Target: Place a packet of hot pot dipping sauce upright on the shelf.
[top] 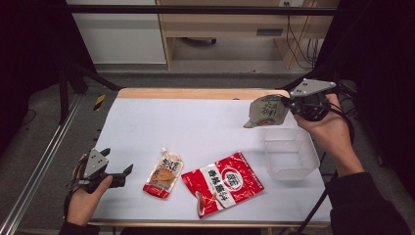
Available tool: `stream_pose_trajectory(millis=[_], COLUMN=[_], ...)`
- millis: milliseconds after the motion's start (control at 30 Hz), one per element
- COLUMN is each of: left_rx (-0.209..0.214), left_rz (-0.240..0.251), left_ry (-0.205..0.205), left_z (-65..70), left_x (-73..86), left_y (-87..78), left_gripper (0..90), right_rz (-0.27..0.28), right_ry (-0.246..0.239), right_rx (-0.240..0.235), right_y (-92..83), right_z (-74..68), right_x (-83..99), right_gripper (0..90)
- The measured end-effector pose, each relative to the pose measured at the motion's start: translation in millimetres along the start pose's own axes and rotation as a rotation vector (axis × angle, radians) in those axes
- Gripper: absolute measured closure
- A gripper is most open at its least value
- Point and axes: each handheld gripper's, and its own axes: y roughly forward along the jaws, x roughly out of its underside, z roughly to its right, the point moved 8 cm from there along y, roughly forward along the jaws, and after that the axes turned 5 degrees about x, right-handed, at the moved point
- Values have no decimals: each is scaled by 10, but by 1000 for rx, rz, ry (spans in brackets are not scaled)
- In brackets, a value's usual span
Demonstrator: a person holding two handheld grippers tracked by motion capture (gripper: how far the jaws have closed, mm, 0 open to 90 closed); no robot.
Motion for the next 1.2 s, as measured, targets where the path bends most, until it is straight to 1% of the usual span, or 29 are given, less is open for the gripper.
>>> stream_pose_trajectory(millis=[33,100,167,200,233,300,367,433,500,600,633,900,1200], left_rx=[-4,-7,-10,-10,-11,-11,-16,-14,-15,-15,-13,-19,-17], left_rz=[-4,-7,-8,-8,-8,-10,-11,-12,-16,-20,-21,-24,-25], left_ry=[0,-3,0,0,0,0,2,4,11,18,22,26,28], left_z=[-8,-13,-14,-14,-16,-17,-20,-14,-8,-1,1,-11,-7], left_x=[6,15,15,15,18,21,22,20,22,23,24,26,26], left_y=[1,7,5,5,5,6,6,5,8,11,12,3,8], left_gripper=[45,45,45,45,45,45,45,45,45,45,45,44,44], right_rz=[0,-6,-15,-15,-23,-27,-34,-44,-57,-60,-59,-74,-85], right_ry=[0,27,34,34,46,52,71,77,76,82,90,109,120], right_rx=[0,18,26,26,38,43,60,70,78,82,89,89,91], right_y=[0,31,53,53,81,91,133,167,199,226,253,319,345], right_z=[0,100,161,161,223,241,307,336,360,382,410,444,458], right_x=[0,103,165,165,229,251,335,391,441,477,513,647,716], right_gripper=[900,900,900,900,900,900,900,900,900,900,900,900,900])
